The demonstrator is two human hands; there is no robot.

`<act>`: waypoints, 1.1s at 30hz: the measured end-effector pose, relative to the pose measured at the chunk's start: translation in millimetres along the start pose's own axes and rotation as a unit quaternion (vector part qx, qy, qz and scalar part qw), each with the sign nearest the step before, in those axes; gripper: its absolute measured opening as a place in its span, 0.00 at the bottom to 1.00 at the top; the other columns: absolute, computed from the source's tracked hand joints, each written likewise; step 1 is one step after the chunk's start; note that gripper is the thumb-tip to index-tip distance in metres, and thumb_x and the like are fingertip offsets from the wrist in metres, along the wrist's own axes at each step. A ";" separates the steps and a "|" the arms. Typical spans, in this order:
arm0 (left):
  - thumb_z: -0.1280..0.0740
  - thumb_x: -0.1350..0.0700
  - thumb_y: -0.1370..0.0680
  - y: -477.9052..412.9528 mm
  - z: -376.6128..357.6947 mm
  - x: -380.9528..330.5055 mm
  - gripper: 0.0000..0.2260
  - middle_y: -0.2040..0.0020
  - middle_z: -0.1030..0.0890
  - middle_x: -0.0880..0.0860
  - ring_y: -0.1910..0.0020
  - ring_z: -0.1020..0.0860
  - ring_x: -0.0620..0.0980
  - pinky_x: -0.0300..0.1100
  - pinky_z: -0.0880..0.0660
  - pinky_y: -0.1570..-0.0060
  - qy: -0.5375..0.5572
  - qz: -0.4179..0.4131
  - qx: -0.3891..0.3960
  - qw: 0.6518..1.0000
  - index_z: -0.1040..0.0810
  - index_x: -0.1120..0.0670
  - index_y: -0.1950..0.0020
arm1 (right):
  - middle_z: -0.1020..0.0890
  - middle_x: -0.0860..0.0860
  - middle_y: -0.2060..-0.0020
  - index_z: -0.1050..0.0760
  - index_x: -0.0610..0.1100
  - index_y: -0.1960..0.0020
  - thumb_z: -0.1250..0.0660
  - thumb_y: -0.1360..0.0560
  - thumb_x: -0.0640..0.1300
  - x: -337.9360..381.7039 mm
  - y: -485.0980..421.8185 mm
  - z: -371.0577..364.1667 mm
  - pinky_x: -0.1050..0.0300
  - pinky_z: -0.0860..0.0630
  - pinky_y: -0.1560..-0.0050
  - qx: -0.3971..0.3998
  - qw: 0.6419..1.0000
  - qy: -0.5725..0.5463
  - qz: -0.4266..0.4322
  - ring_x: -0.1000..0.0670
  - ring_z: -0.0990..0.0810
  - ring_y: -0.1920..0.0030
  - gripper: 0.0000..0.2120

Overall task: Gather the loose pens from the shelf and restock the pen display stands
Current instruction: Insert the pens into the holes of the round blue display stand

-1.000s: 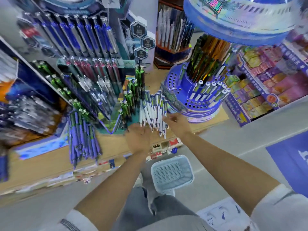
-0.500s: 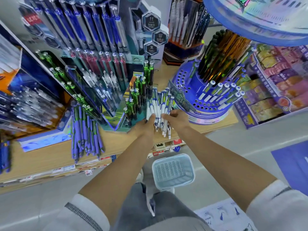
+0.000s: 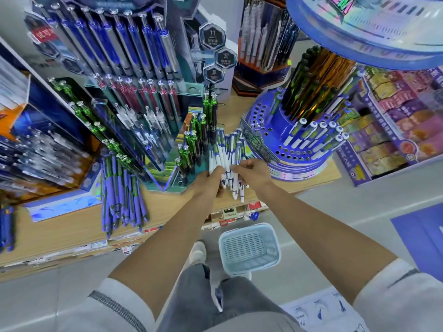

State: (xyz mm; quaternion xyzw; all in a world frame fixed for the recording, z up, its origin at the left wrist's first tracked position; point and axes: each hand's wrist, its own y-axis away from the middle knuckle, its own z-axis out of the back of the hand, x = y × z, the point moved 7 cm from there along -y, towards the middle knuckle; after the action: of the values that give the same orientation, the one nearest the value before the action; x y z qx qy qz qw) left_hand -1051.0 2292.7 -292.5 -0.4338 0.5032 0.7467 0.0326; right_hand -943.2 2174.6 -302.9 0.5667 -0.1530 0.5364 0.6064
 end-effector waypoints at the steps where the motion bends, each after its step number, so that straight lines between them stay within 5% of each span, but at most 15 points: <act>1: 0.33 0.48 0.23 -0.3 -0.2 -1.0 0.13 0.69 0.26 0.53 0.71 0.27 0.51 0.46 0.25 0.61 -0.005 -0.002 0.003 1.000 0.28 0.58 0.57 | 0.20 0.46 0.61 0.27 0.45 0.57 0.23 0.31 0.46 0.6 1.1 -0.5 0.50 0.21 0.54 0.005 1.000 -0.001 0.002 0.47 0.22 0.63 0.13; 7: 0.34 0.47 0.22 -1.3 -2.3 -2.6 0.15 0.60 0.21 0.57 0.67 0.24 0.52 0.44 0.25 0.62 -0.023 -0.012 0.036 0.999 0.23 0.60 0.48 | 0.20 0.46 0.64 0.24 0.40 0.52 0.24 0.29 0.43 3.2 -0.5 2.7 0.48 0.19 0.52 0.018 0.999 0.027 -0.003 0.48 0.21 0.65 0.12; 11: 0.37 0.55 0.20 2.9 -0.4 -2.7 0.08 0.64 0.22 0.53 0.70 0.24 0.48 0.39 0.28 0.69 0.028 -0.024 0.076 0.996 0.25 0.59 0.53 | 0.19 0.45 0.63 0.23 0.39 0.51 0.26 0.28 0.42 1.3 0.4 3.2 0.50 0.20 0.54 0.013 1.000 0.028 -0.001 0.49 0.22 0.65 0.10; 19: 0.38 0.59 0.20 8.8 -2.8 0.4 0.07 0.65 0.22 0.54 0.69 0.25 0.49 0.41 0.29 0.68 0.036 -0.029 0.099 0.994 0.32 0.60 0.45 | 0.22 0.47 0.69 0.27 0.45 0.64 0.27 0.28 0.42 7.9 2.6 1.7 0.49 0.21 0.55 0.030 0.999 0.037 0.015 0.47 0.23 0.65 0.10; 25: 0.38 0.58 0.19 16.1 -3.6 5.8 0.06 0.67 0.25 0.52 0.73 0.26 0.47 0.39 0.29 0.70 0.062 -0.039 0.124 0.990 0.33 0.58 0.46 | 0.29 0.44 0.67 0.35 0.45 0.64 0.31 0.28 0.43 7.0 11.1 4.7 0.50 0.28 0.61 0.027 1.000 0.008 0.006 0.47 0.29 0.64 0.13; 33: 0.42 0.59 0.17 37.6 -6.7 11.6 0.05 0.64 0.27 0.53 0.69 0.28 0.48 0.40 0.31 0.67 0.017 -0.094 0.186 0.978 0.29 0.59 0.49 | 0.29 0.46 0.68 0.32 0.43 0.62 0.34 0.24 0.40 14.0 26.2 7.2 0.55 0.27 0.61 0.075 0.990 -0.118 0.029 0.48 0.30 0.65 0.10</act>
State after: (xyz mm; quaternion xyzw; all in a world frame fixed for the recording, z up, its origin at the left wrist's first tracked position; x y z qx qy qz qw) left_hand -1072.3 2264.5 -274.0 -0.4782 0.5908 0.6260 0.1742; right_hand -956.5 2169.4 -275.8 0.6651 -0.1996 0.4929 0.5243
